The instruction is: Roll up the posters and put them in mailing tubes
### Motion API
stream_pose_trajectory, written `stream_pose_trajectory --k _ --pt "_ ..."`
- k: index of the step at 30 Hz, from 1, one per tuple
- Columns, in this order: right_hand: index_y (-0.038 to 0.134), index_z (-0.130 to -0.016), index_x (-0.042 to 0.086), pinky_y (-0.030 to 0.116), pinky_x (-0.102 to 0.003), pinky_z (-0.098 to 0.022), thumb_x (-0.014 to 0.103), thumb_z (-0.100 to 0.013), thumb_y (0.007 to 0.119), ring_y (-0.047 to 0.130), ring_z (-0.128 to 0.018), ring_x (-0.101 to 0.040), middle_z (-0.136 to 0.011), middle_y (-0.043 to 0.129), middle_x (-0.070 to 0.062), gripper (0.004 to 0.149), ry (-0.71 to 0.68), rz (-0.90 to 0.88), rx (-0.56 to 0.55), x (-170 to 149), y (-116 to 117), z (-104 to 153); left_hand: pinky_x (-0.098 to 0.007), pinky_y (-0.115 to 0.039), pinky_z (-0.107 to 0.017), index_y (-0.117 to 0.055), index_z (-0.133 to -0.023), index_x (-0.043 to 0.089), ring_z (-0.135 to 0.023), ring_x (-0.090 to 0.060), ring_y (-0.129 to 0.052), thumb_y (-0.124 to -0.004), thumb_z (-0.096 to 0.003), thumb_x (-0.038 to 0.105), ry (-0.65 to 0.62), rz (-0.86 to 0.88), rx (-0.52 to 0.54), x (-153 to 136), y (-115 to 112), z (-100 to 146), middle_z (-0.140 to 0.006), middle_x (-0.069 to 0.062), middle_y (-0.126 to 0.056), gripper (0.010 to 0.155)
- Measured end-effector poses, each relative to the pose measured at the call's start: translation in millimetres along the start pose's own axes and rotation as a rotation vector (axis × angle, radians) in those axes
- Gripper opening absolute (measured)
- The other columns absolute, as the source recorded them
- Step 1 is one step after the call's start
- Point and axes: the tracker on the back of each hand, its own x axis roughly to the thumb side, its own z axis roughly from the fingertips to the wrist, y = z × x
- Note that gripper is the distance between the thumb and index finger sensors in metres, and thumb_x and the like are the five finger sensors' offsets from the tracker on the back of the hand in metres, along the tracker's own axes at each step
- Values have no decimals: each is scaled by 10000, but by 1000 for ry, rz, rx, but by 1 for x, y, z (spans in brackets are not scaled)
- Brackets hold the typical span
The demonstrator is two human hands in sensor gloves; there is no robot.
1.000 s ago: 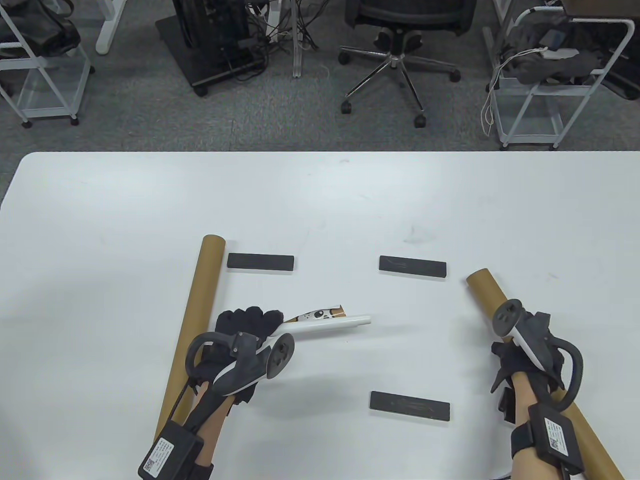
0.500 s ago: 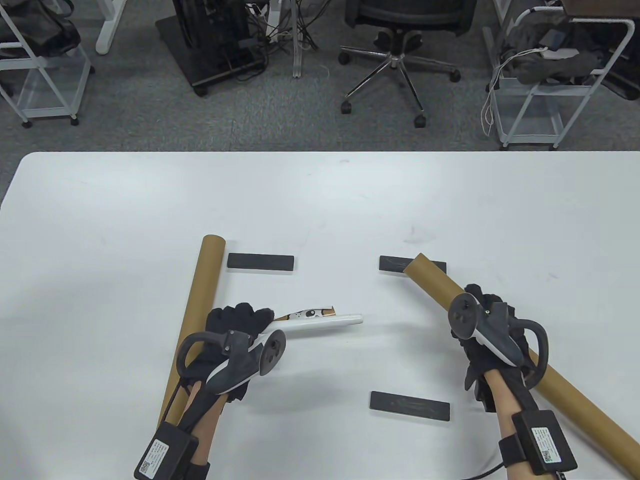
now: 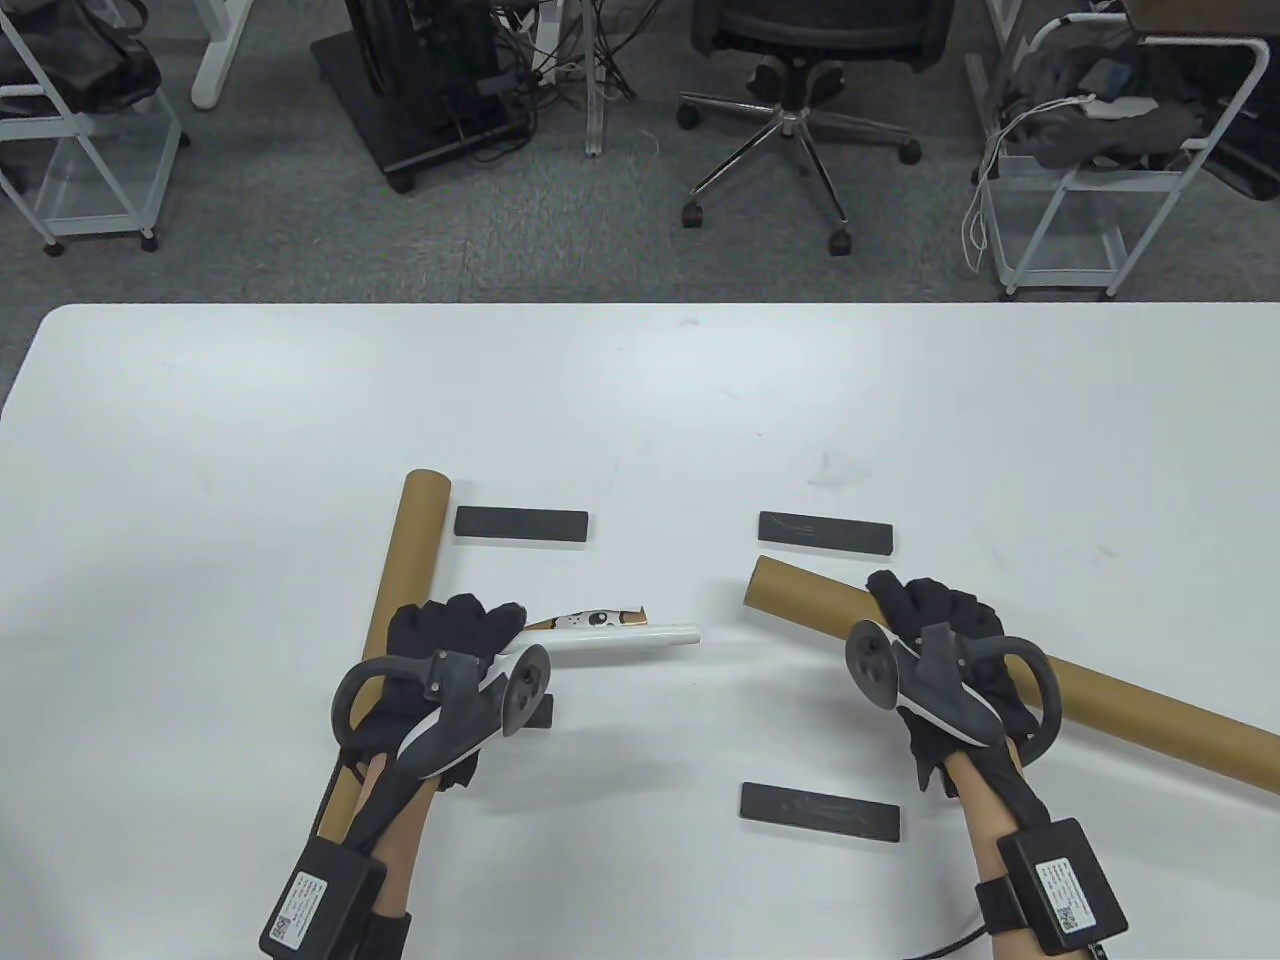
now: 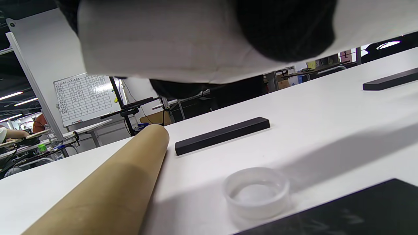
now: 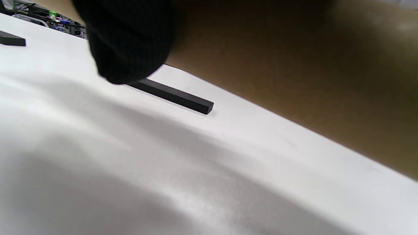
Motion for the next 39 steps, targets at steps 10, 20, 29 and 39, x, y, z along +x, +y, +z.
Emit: stream_pose_trajectory --k 10,20,29,39 --pt "364 -1094 200 623 -654 -711 352 -426 822 717 -941 -448 -1080 601 -151 824 -100 40 -43 13 -7 14 -521 -736 -767 -711 -965 458 -859 -208 -949 -725 -433 470 18 12 -1 -2 -1 1 -949 83 -870 532" --pt "364 -1094 194 634 -648 -708 359 -425 818 726 -939 -443 -1078 606 -149 825 -174 113 -74 37 -14 23 -517 -738 -767 -712 -967 455 -846 -206 -951 -729 -433 474 -25 -9 1 11 1 3 -939 84 -874 534" --pt "363 -1103 157 644 -657 -696 358 -433 804 739 -927 -455 -1076 613 -162 826 -227 182 -86 56 -17 27 -507 -748 -765 -700 -979 455 -832 -193 -957 -732 -432 479 -124 -82 54 38 10 8 -930 95 -877 549" --pt "363 -1100 160 659 -645 -694 371 -431 802 751 -924 -445 -1074 619 -155 827 -285 143 -116 69 -24 33 -496 -760 -758 -688 -994 439 -815 -180 -964 -723 -434 486 -224 6 76 58 18 12 -920 99 -881 563"
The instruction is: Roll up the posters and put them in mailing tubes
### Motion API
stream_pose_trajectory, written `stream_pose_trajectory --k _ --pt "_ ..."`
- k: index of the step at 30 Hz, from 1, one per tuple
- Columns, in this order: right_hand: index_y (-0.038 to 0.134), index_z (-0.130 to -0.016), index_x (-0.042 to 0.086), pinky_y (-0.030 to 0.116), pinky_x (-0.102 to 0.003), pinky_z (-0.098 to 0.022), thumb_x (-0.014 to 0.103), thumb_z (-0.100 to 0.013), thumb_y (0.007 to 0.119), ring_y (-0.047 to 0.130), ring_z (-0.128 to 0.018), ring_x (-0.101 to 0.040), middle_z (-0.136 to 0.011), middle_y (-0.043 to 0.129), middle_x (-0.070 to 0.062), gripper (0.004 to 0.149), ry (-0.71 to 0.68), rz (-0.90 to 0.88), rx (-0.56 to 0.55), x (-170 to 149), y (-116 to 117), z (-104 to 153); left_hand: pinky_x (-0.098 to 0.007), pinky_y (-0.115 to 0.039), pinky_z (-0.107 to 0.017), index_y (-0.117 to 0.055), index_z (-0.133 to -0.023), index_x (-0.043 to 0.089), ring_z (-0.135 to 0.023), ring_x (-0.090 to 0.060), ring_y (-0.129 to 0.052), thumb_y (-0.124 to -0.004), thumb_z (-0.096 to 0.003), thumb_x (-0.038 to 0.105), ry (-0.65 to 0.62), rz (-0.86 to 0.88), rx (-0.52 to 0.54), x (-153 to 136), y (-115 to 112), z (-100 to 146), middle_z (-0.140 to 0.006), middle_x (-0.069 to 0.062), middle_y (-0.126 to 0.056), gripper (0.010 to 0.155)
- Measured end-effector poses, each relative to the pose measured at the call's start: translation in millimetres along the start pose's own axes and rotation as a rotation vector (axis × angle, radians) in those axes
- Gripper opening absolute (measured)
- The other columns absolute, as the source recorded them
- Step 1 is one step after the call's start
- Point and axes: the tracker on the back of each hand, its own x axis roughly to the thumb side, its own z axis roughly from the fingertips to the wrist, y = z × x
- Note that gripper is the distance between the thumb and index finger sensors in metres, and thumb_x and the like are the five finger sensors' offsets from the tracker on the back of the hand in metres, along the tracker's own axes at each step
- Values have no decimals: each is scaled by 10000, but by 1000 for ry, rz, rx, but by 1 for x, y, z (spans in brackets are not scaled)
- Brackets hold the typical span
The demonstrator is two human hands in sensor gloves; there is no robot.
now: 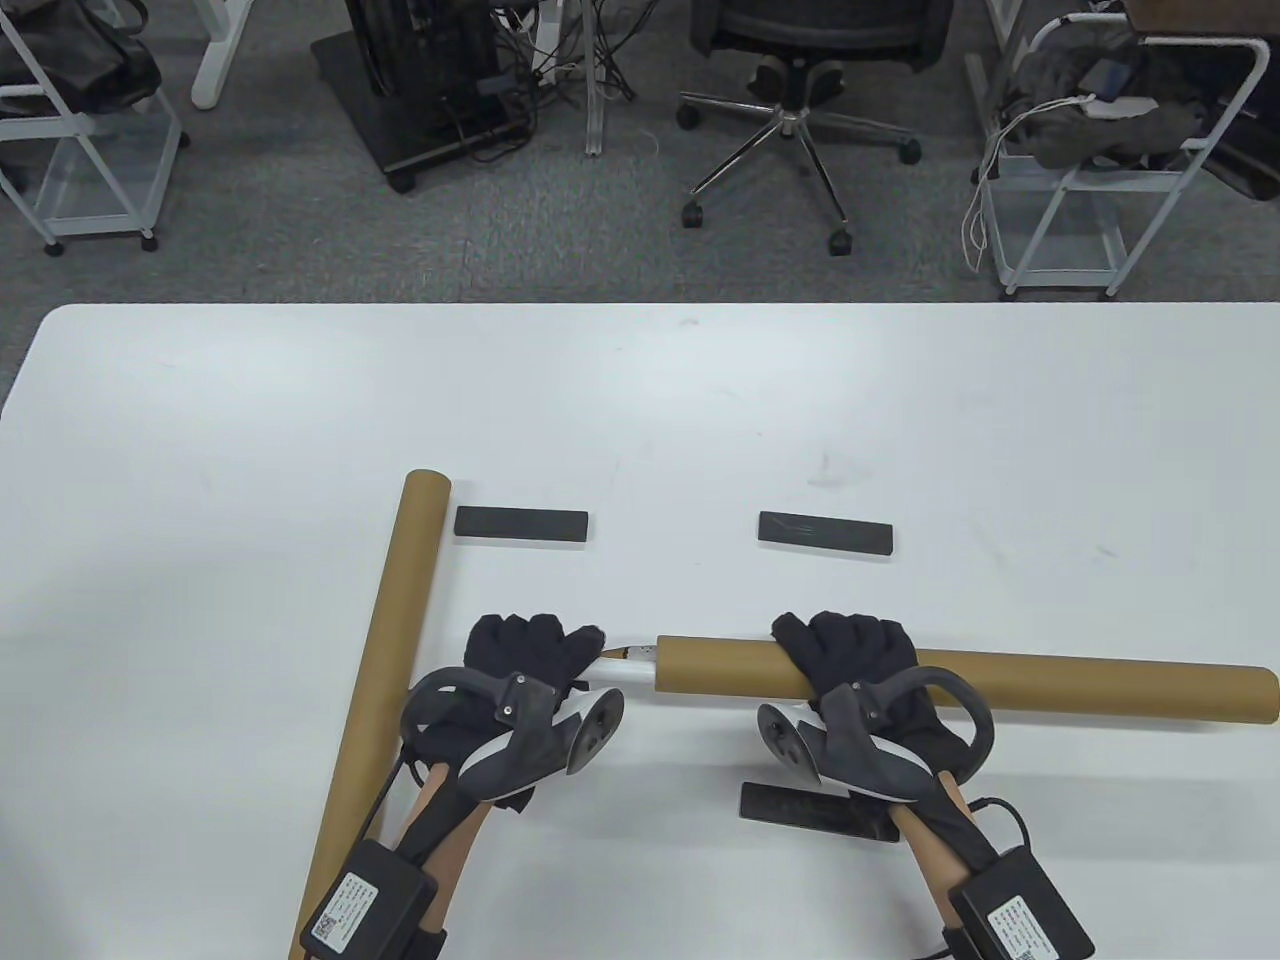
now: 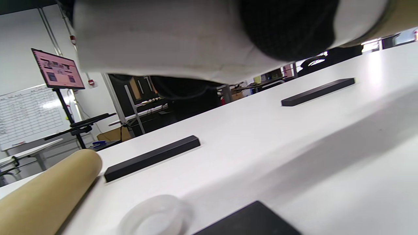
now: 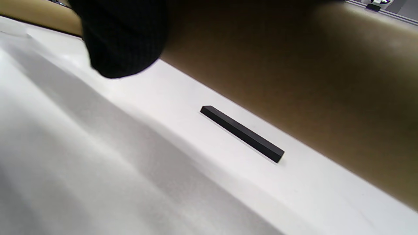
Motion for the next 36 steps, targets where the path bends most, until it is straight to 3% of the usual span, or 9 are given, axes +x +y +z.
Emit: stream_pose_trajectory --k 4,8,12,16,21,24,28,36 --pt "361 -1102 155 664 -642 -690 376 -433 799 756 -921 -441 -1072 624 -153 830 -27 -6 -9 8 -4 0 -488 -766 -754 -647 -1040 391 -819 -178 -962 -722 -434 495 -38 71 7 9 3 0 -936 92 -871 619" --pt "363 -1103 147 668 -641 -687 379 -434 798 762 -917 -441 -1070 627 -155 831 -18 -23 -7 7 -3 0 -484 -738 -786 -561 -1096 348 -945 -203 -909 -711 -431 516 -26 149 22 3 5 1 -1064 47 -785 702" --pt "366 -1102 148 668 -642 -687 378 -432 801 762 -916 -443 -1069 629 -156 831 -2 -30 6 2 0 0 -567 -612 -810 -470 -1154 279 -1079 -352 -750 -662 -456 532 80 488 17 -25 9 2 -1196 -99 -621 767" --pt "367 -1103 145 665 -643 -688 375 -433 802 761 -916 -443 -1069 629 -158 832 21 -39 8 -3 0 0 -608 -577 -801 -416 -1188 172 -1099 -444 -674 -618 -479 525 239 759 48 -60 9 9 -1225 -200 -547 817" --pt "365 -1104 139 667 -644 -685 375 -435 800 763 -914 -446 -1069 629 -161 832 45 -40 25 -7 3 -1 -654 -573 -781 -353 -1197 24 -1080 -531 -660 -581 -497 528 307 1089 -109 -84 -7 13 -1225 -310 -510 892" --pt "365 -1105 132 669 -644 -682 376 -436 799 765 -911 -448 -1066 632 -166 835 64 -43 32 -9 3 -1 -673 -573 -769 -335 -1189 -32 -1069 -565 -659 -557 -502 534 341 1195 -180 -88 -15 13 -1216 -355 -499 917" --pt "365 -1105 130 667 -644 -684 375 -436 799 764 -912 -448 -1067 630 -166 835 70 -47 38 -11 4 -1 -673 -579 -765 -343 -1184 -53 -1066 -575 -660 -545 -504 537 316 1266 -207 -84 -15 12 -1209 -379 -497 922" --pt "364 -1107 123 670 -644 -680 378 -439 795 767 -908 -450 -1066 632 -171 836 59 -36 36 -6 1 -1 -648 -561 -786 -317 -1189 -44 -1095 -556 -610 -521 -508 551 139 1417 -320 -53 -12 6 -1223 -371 -445 927"
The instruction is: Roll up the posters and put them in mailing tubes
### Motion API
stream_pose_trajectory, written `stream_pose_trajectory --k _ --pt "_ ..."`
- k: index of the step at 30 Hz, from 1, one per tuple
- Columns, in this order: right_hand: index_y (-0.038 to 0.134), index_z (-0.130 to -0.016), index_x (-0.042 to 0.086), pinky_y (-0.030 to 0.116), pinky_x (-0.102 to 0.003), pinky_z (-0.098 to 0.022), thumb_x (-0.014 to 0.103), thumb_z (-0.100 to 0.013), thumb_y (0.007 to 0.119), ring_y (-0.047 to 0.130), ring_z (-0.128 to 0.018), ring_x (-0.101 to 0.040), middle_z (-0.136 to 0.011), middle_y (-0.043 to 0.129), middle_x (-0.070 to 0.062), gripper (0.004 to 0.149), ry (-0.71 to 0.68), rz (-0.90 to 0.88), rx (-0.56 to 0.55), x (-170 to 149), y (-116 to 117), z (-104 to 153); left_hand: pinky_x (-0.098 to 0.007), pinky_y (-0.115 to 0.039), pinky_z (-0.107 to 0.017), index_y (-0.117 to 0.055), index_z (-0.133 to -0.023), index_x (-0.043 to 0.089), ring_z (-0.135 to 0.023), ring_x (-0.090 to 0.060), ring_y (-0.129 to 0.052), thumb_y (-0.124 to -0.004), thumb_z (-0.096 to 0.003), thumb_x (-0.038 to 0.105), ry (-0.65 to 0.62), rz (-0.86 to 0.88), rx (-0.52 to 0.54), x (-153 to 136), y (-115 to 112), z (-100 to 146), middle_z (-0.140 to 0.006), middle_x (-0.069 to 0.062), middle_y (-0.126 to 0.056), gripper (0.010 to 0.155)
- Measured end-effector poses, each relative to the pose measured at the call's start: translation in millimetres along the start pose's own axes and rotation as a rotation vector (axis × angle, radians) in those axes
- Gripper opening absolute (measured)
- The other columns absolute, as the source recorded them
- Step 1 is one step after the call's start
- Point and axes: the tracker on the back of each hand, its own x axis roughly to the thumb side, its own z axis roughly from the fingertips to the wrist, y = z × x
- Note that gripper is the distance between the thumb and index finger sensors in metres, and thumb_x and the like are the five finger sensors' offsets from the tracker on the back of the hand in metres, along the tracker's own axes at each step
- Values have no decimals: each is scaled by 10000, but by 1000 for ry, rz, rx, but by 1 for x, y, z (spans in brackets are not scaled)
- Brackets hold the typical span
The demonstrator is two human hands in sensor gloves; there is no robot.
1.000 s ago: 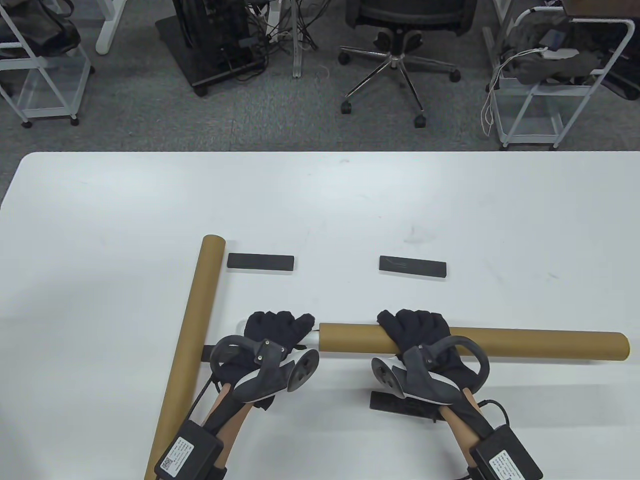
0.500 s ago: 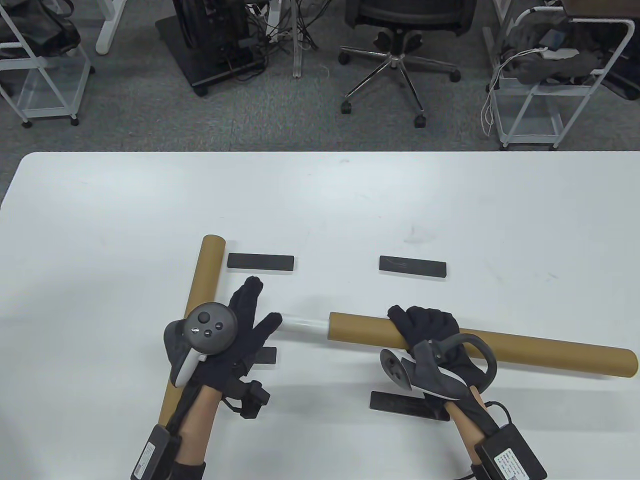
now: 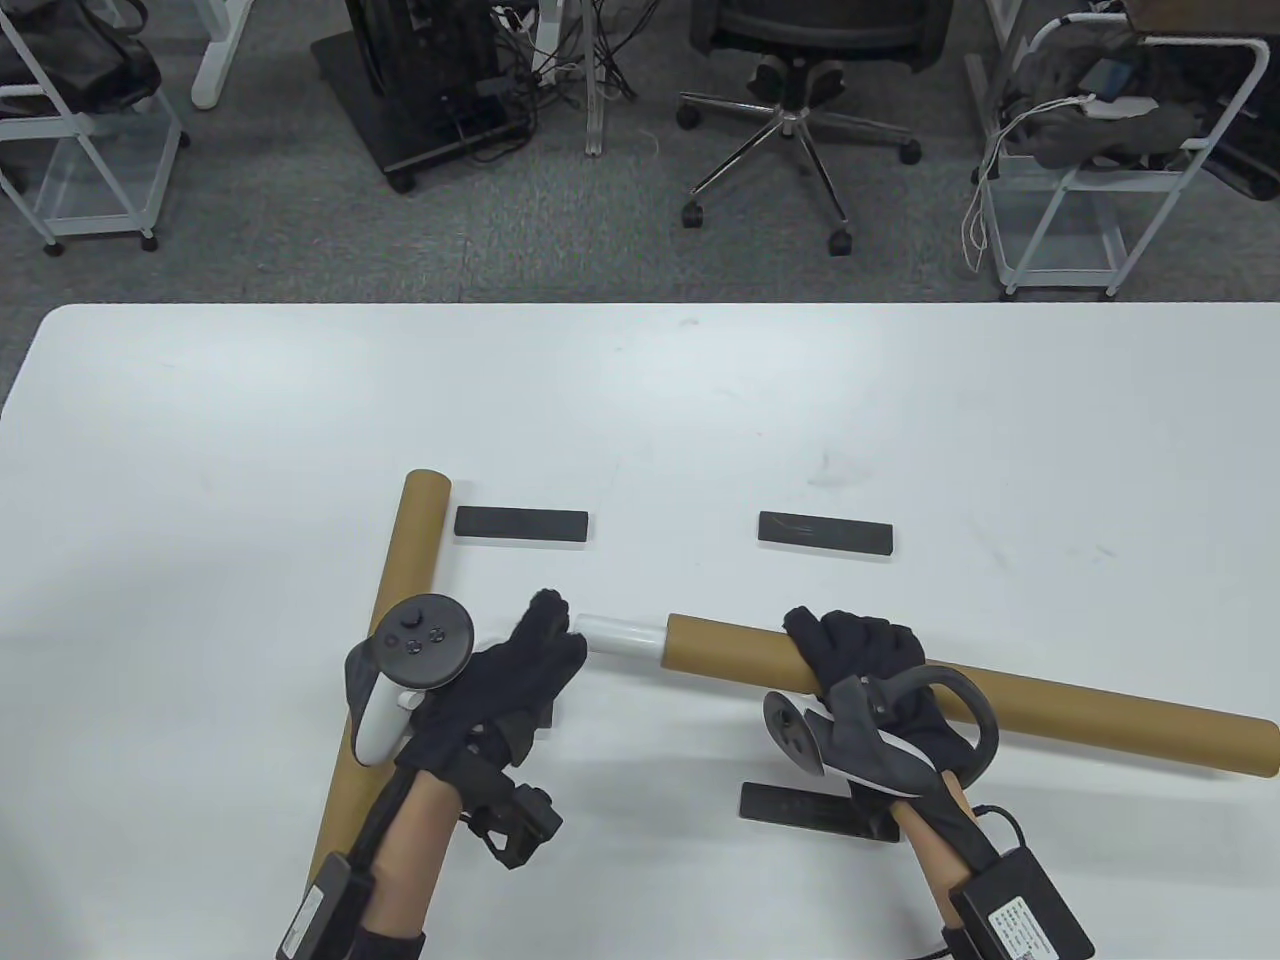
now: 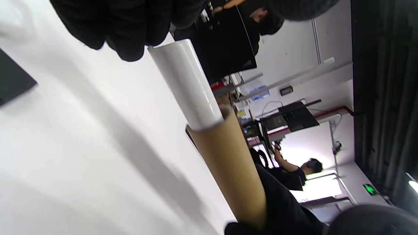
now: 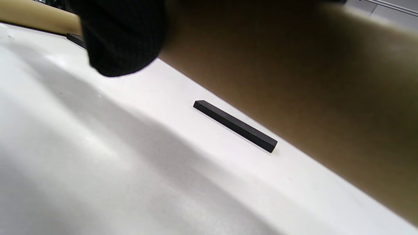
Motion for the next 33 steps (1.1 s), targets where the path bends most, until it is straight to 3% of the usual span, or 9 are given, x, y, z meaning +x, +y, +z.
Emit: stream_pose_trajectory --k 8,12,16,18,22,24,27,29,33 --pt "362 -1107 120 672 -641 -681 380 -440 794 768 -908 -448 -1067 632 -170 836 -20 11 -8 7 -4 1 -651 -493 -805 -276 -1201 -5 -1135 -534 -510 -487 -516 553 -64 64 -211 -1 -27 -9 -1263 -304 -382 908" --pt "363 -1108 116 674 -641 -679 382 -439 793 769 -907 -448 -1066 632 -171 838 -23 11 -12 8 -3 0 -644 -471 -813 -259 -1205 15 -1144 -524 -471 -470 -524 541 -91 118 -261 -2 -32 -11 -1274 -278 -353 886" --pt "361 -1108 117 675 -639 -679 382 -440 793 770 -907 -447 -1066 632 -171 839 -21 6 -6 8 -3 0 -678 -476 -802 -250 -1204 6 -1143 -541 -447 -465 -529 532 -99 65 -250 1 -30 -10 -1271 -298 -344 882" --pt "362 -1108 119 675 -638 -679 384 -439 793 770 -907 -445 -1066 633 -168 839 -21 3 -1 7 -3 0 -678 -493 -800 -283 -1204 -5 -1130 -567 -475 -495 -537 518 -76 -62 -135 5 -22 -8 -1263 -318 -378 874" --pt "363 -1109 117 674 -640 -680 384 -439 793 771 -907 -447 -1066 634 -169 839 -14 4 6 7 -3 0 -653 -598 -775 -423 -1195 15 -1076 -548 -659 -584 -532 502 19 -635 151 11 -12 -3 -1231 -293 -544 839" --pt "362 -1108 116 675 -639 -680 384 -439 793 773 -906 -445 -1066 634 -170 840 -15 1 10 6 -3 0 -635 -629 -772 -451 -1192 36 -1065 -521 -704 -608 -523 503 73 -842 206 11 -13 -4 -1222 -268 -583 831" --pt "363 -1108 120 675 -638 -680 384 -439 794 772 -907 -446 -1066 635 -169 838 -14 -5 12 5 -3 1 -626 -636 -776 -485 -1189 75 -1068 -505 -712 -650 -513 497 146 -926 225 7 -13 -8 -1221 -247 -596 813" --pt "365 -1108 119 675 -639 -679 384 -439 794 771 -907 -446 -1066 635 -167 837 -10 -8 13 4 -3 1 -625 -629 -782 -486 -1192 101 -1074 -501 -704 -665 -510 497 223 -970 155 5 -11 -15 -1227 -246 -579 809" --pt "363 -1108 119 674 -639 -680 383 -439 794 771 -907 -445 -1066 635 -168 838 -3 -15 21 2 -2 0 -602 -648 -786 -505 -1186 148 -1070 -472 -729 -686 -500 496 352 -1178 113 1 -7 -29 -1229 -228 -583 790"
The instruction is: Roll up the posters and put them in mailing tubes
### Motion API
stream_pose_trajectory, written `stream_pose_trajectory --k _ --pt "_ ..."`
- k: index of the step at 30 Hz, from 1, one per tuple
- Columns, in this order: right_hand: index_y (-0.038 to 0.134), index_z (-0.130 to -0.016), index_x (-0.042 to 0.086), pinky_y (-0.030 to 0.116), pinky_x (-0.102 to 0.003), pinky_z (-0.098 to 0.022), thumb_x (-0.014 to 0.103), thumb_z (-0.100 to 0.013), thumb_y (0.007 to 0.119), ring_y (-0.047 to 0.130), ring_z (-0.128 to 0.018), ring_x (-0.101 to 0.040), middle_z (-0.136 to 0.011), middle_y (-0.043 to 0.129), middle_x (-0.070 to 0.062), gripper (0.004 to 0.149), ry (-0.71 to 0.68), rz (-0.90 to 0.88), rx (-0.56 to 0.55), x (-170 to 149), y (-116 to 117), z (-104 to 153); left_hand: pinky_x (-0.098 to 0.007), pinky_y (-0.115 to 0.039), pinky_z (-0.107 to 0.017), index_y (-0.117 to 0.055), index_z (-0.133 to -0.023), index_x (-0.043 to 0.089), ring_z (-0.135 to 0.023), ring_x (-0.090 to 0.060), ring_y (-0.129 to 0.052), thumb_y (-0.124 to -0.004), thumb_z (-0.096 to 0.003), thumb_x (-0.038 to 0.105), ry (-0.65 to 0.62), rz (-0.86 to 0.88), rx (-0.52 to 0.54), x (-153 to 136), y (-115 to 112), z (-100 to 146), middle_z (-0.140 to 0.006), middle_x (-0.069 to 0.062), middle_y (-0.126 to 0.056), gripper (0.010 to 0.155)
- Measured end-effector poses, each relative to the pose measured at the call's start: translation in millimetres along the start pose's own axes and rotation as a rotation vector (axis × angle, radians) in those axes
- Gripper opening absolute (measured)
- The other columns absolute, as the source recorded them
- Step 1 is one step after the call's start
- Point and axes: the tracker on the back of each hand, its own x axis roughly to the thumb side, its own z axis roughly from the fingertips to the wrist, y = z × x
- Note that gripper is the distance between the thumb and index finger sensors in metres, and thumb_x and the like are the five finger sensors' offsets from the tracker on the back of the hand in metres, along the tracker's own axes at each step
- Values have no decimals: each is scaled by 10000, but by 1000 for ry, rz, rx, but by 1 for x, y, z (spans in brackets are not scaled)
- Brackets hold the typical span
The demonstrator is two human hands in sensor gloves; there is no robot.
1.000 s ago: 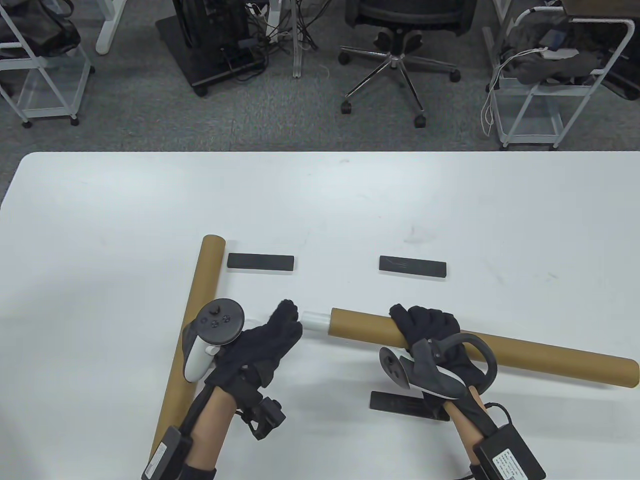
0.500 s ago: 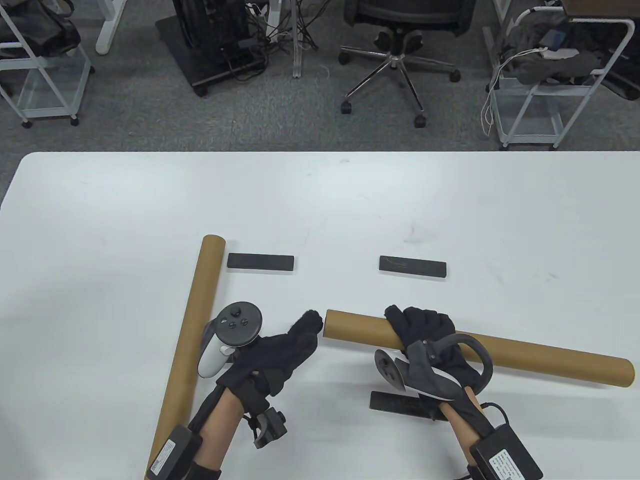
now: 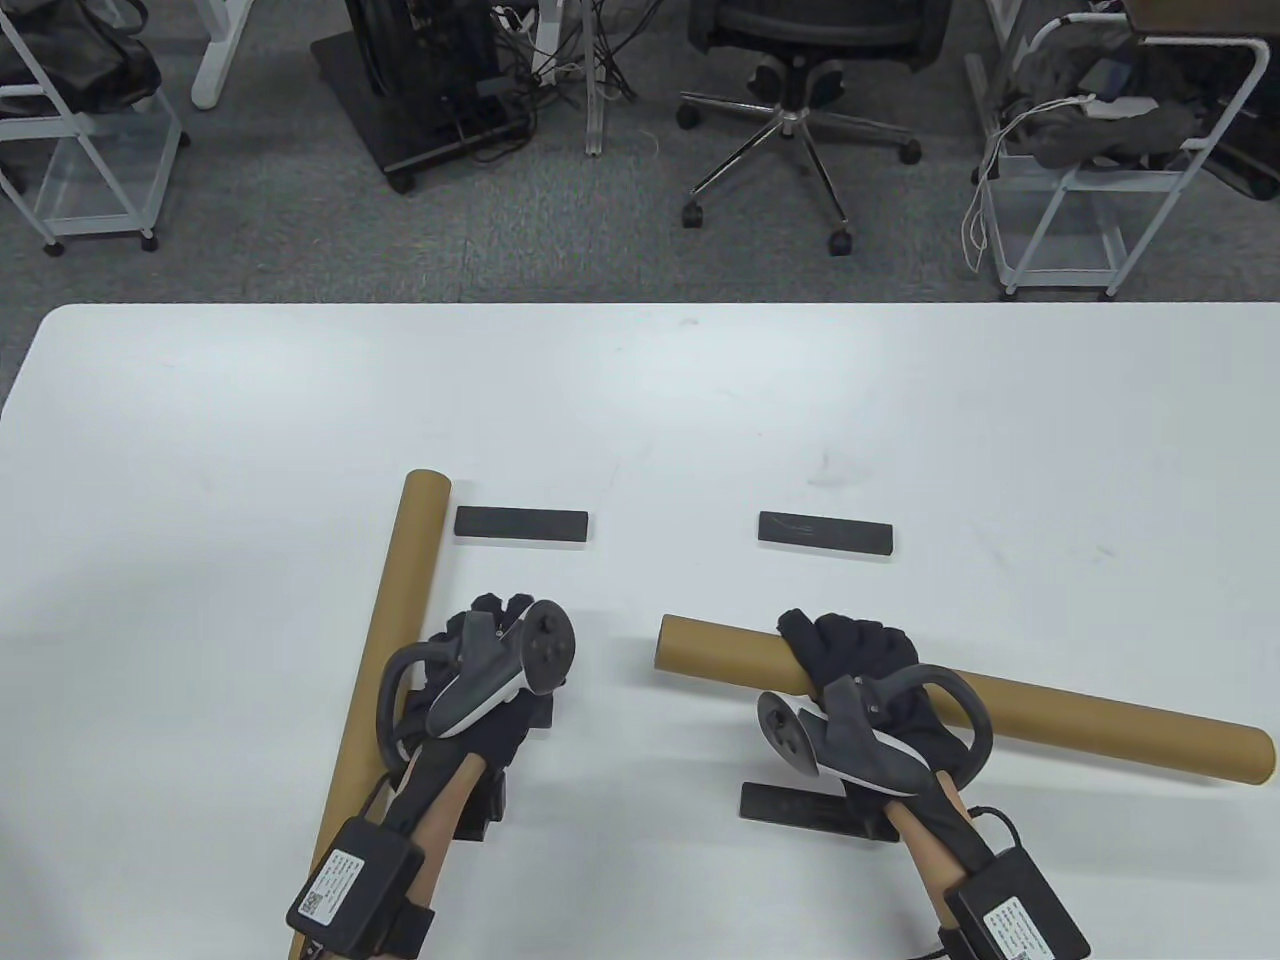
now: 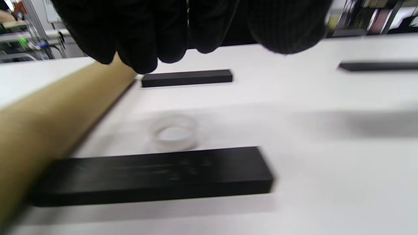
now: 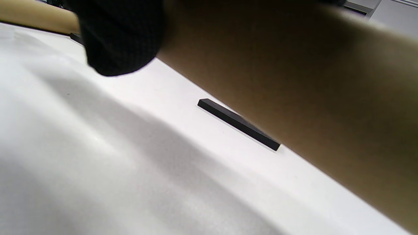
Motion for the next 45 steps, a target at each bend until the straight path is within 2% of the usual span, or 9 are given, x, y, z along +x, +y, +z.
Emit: stream_pose_trajectory --k 2,8,10,26,30,33,40,43,45 --pt "364 -1108 119 675 -638 -680 384 -439 794 771 -907 -445 -1065 636 -168 839 1 0 3 -1 0 0 -588 -688 -775 -519 -1181 160 -1051 -446 -782 -690 -495 502 29 -83 -26 1 -1 -6 -1220 -214 -617 785" --pt "365 -1108 122 673 -638 -681 383 -439 795 770 -908 -445 -1066 635 -168 837 11 -4 13 -5 1 2 -564 -754 -750 -531 -1178 175 -1002 -408 -869 -717 -489 499 96 -99 -148 10 -12 -28 -1211 -217 -639 783" --pt "364 -1108 122 674 -637 -682 384 -439 794 771 -909 -443 -1067 635 -166 838 16 -4 17 -7 2 1 -570 -748 -753 -505 -1169 300 -1009 -419 -858 -719 -491 496 100 -133 -187 14 -15 -33 -1223 -219 -617 738" --pt "362 -1108 121 669 -640 -683 382 -440 794 767 -910 -447 -1067 633 -169 837 21 -17 17 -10 1 1 -561 -785 -740 -478 -1144 361 -985 -396 -905 -750 -482 490 147 -345 -205 31 -30 -46 -1234 -197 -590 727" --pt "363 -1108 118 670 -639 -682 381 -440 795 768 -909 -447 -1067 635 -169 838 21 -21 20 -11 1 1 -530 -803 -734 -511 -1114 337 -953 -332 -931 -764 -483 463 144 -286 -187 26 -34 -48 -1191 -162 -659 692" --pt "364 -1108 119 671 -640 -681 382 -440 795 769 -909 -446 -1066 636 -167 837 21 -24 23 -11 1 1 -499 -815 -734 -573 -1080 325 -924 -266 -949 -771 -479 447 151 -323 -152 24 -36 -49 -1156 -128 -706 644" --pt "364 -1108 119 669 -640 -683 382 -440 794 767 -910 -448 -1067 635 -169 837 21 -31 27 -12 2 0 -501 -800 -744 -604 -1073 286 -919 -257 -947 -764 -490 433 121 -293 -114 22 -36 -49 -1122 -100 -745 622" --pt "365 -1108 121 670 -640 -682 383 -440 795 769 -908 -447 -1067 635 -167 837 19 -28 30 -12 2 0 -502 -780 -759 -591 -1081 282 -929 -259 -932 -751 -497 428 93 -211 -107 21 -31 -47 -1130 -104 -735 623" --pt "364 -1109 120 670 -639 -683 382 -440 795 767 -911 -446 -1068 634 -168 837 16 -30 32 -13 2 0 -498 -772 -766 -590 -1086 273 -932 -258 -929 -747 -500 426 58 -56 -106 19 -23 -45 -1133 -103 -731 626"
